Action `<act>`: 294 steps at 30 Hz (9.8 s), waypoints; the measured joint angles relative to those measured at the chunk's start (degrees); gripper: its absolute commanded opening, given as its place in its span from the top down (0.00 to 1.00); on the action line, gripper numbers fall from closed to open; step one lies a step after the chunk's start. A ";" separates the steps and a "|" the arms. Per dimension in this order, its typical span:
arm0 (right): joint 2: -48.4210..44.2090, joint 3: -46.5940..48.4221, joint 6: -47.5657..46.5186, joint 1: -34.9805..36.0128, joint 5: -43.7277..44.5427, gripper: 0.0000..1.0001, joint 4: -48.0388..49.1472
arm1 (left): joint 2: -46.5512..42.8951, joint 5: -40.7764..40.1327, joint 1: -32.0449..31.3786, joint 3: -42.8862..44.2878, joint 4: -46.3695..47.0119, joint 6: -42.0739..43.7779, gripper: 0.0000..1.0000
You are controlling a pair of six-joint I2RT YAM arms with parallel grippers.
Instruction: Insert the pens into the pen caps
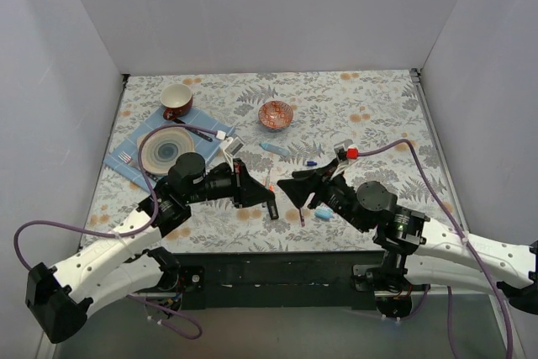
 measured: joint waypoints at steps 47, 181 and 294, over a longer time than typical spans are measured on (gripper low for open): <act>62.18 34.77 -83.01 -44.61 -46.34 0.58 -37.20 | -14.80 -20.87 0.04 1.64 -20.96 16.00 1.00; 13.40 -4.70 11.91 -16.74 -23.19 0.99 29.90 | 0.63 0.35 0.07 -5.88 11.61 -4.85 1.00; 10.95 -6.80 13.57 -16.81 -26.25 0.99 29.24 | 0.79 1.07 -0.07 -7.45 13.64 -5.18 1.00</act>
